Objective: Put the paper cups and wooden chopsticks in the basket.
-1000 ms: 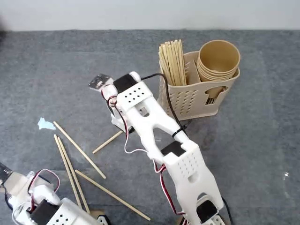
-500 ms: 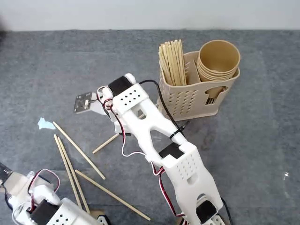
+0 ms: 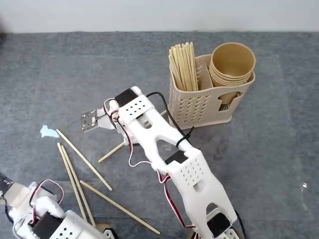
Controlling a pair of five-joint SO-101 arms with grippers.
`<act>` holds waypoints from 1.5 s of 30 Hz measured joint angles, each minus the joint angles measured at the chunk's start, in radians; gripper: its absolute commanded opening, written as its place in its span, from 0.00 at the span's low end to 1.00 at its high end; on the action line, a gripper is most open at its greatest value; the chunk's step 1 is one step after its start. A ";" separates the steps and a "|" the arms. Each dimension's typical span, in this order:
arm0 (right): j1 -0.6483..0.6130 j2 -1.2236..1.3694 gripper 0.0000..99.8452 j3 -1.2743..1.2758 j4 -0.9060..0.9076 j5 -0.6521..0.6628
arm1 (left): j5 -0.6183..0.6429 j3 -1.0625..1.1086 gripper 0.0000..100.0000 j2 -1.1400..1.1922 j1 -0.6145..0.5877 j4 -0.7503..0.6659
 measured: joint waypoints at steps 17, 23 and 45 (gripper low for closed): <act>0.003 0.084 0.01 -0.025 -0.029 0.002 | 0.000 0.000 0.01 0.000 0.000 0.000; -0.003 0.058 0.01 -0.003 -0.064 0.003 | 0.000 0.000 0.01 0.000 0.000 0.000; -0.064 -0.390 0.01 0.000 -0.140 -0.184 | 0.000 0.000 0.01 0.000 0.000 0.000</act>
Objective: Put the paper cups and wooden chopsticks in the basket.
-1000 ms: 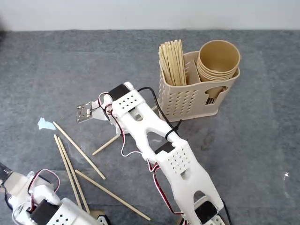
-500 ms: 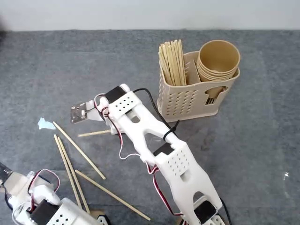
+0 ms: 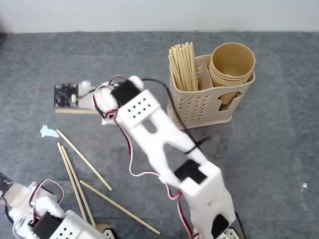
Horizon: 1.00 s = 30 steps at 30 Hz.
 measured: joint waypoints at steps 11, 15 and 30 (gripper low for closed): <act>0.000 -0.413 0.01 0.000 0.209 -0.253 | 0.000 0.000 0.01 0.000 0.000 0.000; 0.048 -0.542 0.01 0.000 0.276 -0.359 | 0.000 0.000 0.01 0.000 0.000 0.000; 0.319 -0.901 0.01 0.192 0.328 -0.603 | 0.000 0.000 0.01 0.000 0.000 0.000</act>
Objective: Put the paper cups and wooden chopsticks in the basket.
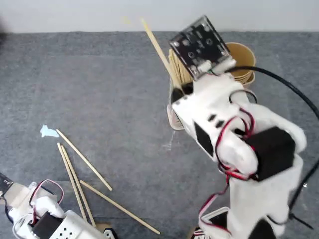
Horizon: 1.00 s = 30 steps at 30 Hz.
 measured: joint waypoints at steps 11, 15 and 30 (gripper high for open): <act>0.109 -0.140 0.01 0.413 -0.471 -0.057 | 0.000 0.000 0.01 0.000 0.000 0.000; 0.160 -0.140 0.01 0.554 -0.758 -0.104 | 0.000 0.000 0.01 0.000 0.000 0.000; 0.219 -0.091 0.01 1.158 -1.694 -0.117 | 0.000 0.000 0.01 0.000 0.000 0.000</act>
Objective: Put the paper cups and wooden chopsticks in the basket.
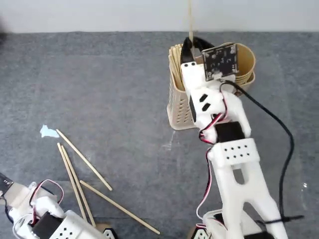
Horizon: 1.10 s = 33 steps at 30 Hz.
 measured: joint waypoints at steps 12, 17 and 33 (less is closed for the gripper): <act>0.020 0.072 0.23 0.005 0.058 -0.012 | 0.000 0.000 0.01 0.000 0.000 0.000; 0.008 -0.012 0.23 -0.048 0.230 -0.095 | 0.000 0.000 0.01 0.000 0.000 0.000; -0.414 -0.120 0.23 -0.173 0.844 -0.230 | 0.000 0.000 0.01 0.000 -0.166 -0.120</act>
